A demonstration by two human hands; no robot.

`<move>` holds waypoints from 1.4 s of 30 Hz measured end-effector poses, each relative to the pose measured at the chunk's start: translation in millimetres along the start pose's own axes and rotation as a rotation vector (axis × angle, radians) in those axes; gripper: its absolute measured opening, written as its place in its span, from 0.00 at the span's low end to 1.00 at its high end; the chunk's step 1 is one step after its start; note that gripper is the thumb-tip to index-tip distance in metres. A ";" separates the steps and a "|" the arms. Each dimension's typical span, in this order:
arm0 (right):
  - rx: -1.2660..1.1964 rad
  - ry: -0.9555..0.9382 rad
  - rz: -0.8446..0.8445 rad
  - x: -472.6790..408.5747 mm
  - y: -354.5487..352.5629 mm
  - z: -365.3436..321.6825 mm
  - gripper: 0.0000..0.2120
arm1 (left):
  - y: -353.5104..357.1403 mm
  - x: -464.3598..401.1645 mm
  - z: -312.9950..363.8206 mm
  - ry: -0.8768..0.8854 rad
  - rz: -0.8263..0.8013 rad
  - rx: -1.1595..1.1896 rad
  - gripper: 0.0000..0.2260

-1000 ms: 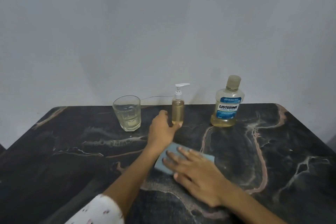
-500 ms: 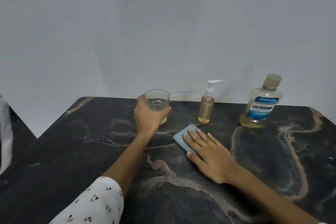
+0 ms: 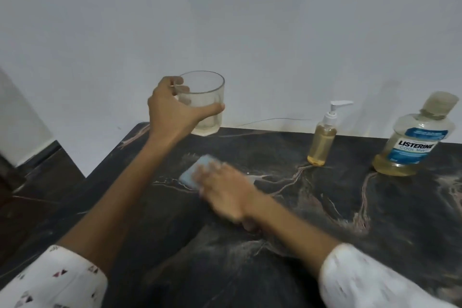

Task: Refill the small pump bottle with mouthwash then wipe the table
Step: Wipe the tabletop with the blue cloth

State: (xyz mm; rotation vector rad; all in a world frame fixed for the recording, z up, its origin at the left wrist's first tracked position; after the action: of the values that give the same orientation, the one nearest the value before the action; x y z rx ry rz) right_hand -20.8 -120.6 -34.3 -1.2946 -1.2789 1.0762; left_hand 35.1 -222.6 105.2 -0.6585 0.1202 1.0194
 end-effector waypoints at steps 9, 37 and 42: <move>-0.089 0.026 -0.110 113.9 -7.2 37.0 0.24 | 51.5 16.5 -21.5 -0.034 -0.142 0.093 0.37; -0.062 -0.106 -0.010 95.4 18.2 -74.2 0.29 | 37.2 46.6 -64.8 -0.291 -0.288 0.043 0.54; -0.039 0.043 -0.054 10.3 16.6 -48.5 0.26 | -66.0 71.9 -125.0 -0.371 0.022 0.030 0.39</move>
State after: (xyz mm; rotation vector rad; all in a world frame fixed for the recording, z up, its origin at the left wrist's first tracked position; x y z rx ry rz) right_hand 29.9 -112.5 -44.3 -1.2985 -1.3017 0.9850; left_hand 153.2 -262.0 6.9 -0.4324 -0.1820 1.1422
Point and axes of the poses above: each hand's wrist, its own x-axis away from the middle knuckle, its own y-axis out of the palm, z = x × y, the point moved 5 cm from there along -x, towards the middle knuckle, and after that the axes turned 9 degrees about -z, right-handed, at the moved point
